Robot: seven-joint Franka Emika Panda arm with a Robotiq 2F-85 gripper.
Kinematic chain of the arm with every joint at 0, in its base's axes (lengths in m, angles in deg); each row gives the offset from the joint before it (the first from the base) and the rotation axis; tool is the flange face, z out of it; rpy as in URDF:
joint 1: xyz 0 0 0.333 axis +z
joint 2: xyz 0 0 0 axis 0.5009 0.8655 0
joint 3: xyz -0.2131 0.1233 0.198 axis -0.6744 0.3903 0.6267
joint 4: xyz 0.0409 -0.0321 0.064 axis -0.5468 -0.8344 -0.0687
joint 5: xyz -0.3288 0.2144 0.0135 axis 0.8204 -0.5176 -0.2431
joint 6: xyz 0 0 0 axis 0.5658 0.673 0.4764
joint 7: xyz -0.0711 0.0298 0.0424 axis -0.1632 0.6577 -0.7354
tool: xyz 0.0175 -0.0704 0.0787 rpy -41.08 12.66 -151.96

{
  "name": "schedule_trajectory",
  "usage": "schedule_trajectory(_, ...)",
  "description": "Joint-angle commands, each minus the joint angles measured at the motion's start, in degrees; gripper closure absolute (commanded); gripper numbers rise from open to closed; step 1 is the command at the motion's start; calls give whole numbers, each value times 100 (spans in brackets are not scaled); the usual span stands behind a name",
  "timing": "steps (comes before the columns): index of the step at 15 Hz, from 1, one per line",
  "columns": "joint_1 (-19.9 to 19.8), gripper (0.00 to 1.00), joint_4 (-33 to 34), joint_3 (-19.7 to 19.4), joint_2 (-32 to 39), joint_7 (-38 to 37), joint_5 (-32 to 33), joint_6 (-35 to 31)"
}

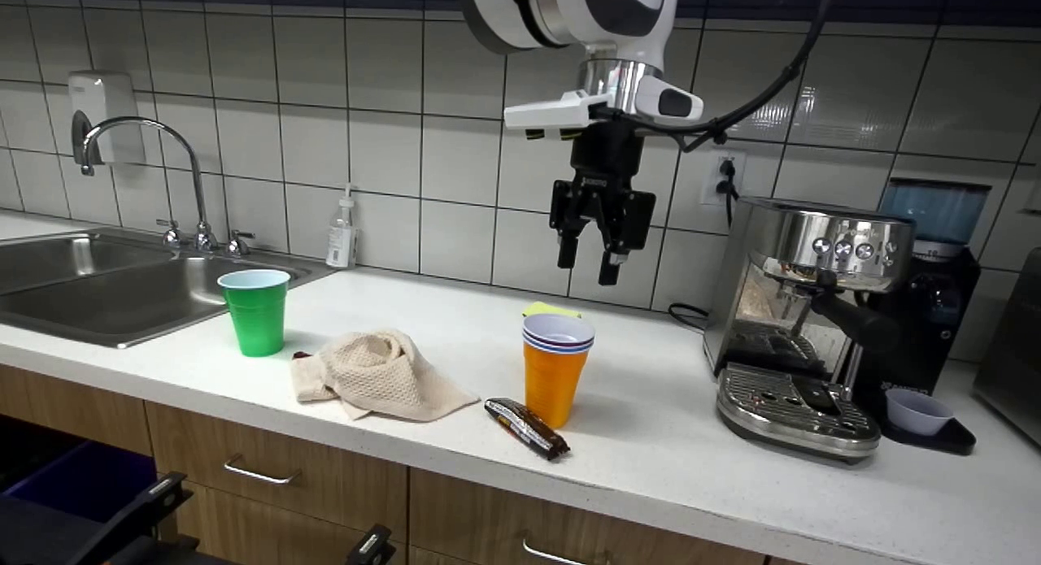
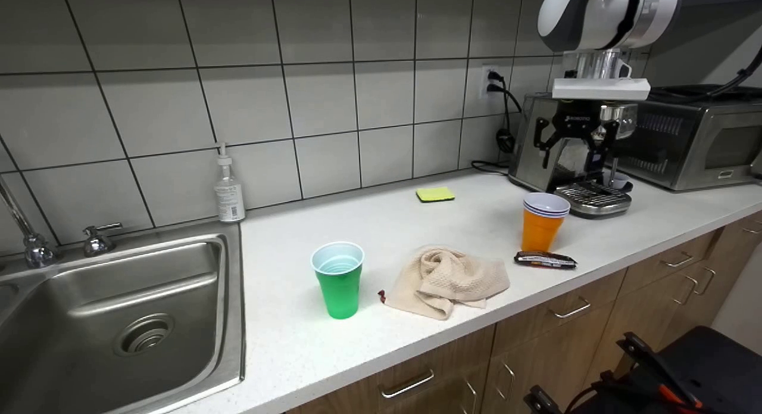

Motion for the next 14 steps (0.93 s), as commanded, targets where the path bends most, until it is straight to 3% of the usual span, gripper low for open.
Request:
schedule_trajectory(1,77,0,188,132,16,223,-131,171)
schedule_trajectory(14,758,0,373,898,-47,1206,-546,236)
